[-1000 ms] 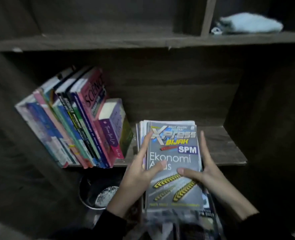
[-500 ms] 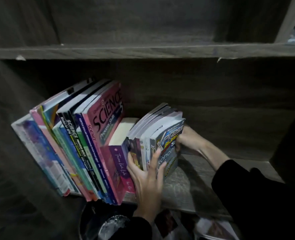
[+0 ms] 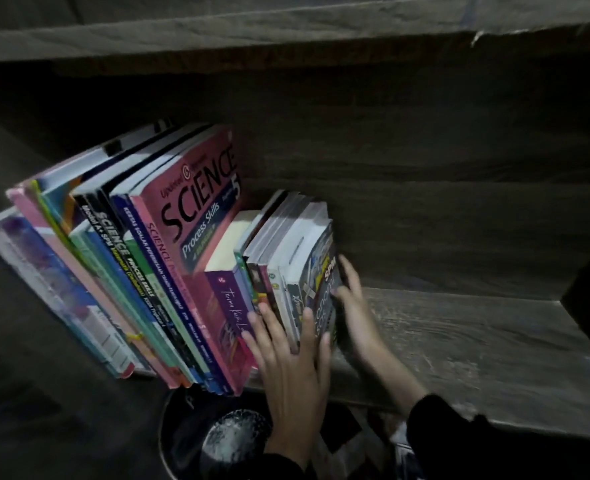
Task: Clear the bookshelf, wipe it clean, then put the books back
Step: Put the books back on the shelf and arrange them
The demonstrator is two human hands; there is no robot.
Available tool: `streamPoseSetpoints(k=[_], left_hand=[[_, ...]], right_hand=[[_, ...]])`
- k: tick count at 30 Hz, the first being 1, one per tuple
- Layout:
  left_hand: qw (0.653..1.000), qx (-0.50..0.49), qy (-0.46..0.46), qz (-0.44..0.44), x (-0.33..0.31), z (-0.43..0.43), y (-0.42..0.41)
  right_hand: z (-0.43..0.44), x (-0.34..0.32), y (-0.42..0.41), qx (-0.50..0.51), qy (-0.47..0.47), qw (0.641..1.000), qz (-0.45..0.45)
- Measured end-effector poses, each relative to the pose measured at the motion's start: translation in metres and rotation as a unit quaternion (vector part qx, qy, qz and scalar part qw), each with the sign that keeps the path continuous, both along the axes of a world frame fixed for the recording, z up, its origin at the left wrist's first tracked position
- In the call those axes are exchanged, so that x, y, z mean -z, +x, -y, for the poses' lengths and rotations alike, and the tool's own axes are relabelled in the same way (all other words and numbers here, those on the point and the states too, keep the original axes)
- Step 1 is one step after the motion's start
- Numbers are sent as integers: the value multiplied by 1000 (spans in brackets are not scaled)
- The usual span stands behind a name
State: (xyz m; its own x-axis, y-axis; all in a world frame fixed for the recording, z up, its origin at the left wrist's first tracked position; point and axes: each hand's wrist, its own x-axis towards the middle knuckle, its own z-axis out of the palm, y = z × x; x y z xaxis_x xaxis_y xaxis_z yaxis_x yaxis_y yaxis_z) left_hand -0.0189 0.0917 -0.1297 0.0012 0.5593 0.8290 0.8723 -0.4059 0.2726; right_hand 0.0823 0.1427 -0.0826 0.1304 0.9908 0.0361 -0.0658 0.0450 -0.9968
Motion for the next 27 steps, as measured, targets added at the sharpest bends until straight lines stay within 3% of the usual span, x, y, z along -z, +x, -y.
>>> streamPoseSetpoints(k=[4, 12, 17, 22, 27], left_hand=[[1000, -11, 21, -8, 27, -3, -5], [995, -94, 9, 21, 28, -28, 17], [991, -128, -19, 40, 27, -29, 22], [992, -94, -79, 8, 19, -8, 19], [994, 69, -87, 13, -1, 35, 15]], right_hand=[[12, 26, -21, 35, -4, 994, 100], [-21, 20, -14, 15, -26, 991, 133], [-31, 13, -3, 33, -74, 951, 297], [-26, 10, 7, 17, -97, 963, 251], [13, 13, 22, 121, 24, 975, 184]])
